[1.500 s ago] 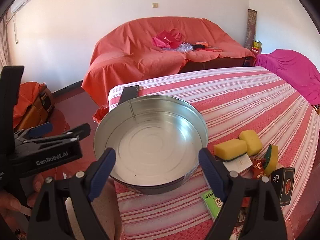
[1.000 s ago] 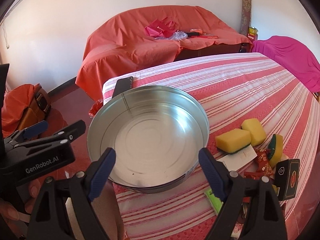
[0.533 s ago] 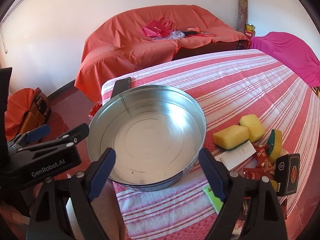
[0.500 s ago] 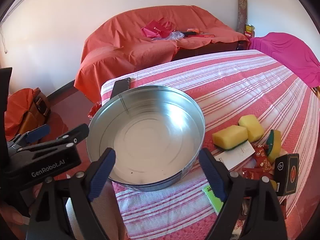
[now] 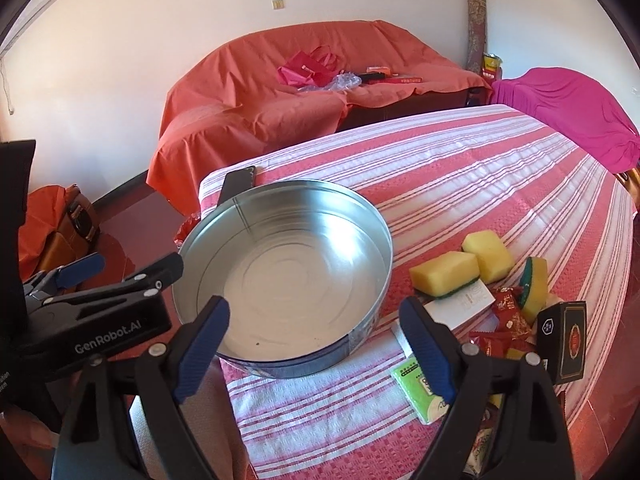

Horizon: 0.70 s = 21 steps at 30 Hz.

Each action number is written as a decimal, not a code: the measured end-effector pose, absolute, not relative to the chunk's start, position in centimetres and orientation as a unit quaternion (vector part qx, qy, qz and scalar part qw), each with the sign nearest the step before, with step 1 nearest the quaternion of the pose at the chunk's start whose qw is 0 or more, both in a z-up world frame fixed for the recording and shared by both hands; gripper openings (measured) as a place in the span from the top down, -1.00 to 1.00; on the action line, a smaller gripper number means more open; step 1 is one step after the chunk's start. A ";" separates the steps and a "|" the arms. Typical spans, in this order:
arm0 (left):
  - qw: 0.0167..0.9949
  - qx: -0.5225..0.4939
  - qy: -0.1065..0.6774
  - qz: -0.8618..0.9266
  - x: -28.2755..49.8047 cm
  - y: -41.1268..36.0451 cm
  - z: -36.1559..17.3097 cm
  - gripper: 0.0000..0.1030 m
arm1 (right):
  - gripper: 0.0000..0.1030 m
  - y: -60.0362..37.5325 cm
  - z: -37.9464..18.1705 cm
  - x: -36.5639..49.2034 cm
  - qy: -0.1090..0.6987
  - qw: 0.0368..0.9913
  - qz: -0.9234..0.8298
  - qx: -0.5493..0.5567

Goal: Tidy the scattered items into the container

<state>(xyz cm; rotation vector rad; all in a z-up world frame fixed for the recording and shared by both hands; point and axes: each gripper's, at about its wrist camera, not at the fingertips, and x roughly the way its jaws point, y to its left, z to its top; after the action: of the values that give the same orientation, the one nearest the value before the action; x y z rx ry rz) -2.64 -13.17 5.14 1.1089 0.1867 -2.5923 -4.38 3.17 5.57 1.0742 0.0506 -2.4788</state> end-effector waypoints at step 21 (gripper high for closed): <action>-0.046 0.419 -0.016 -0.907 -2.2 0.4 2.4 -0.98 | -0.48 17.8 1.5 3.1 -0.060 0.094 -0.892 0.439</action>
<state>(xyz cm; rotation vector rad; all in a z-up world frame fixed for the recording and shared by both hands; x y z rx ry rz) -2.17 0.38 2.41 1.3555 -0.0513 -2.9344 3.05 17.77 1.48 1.3031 -0.1772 -2.6453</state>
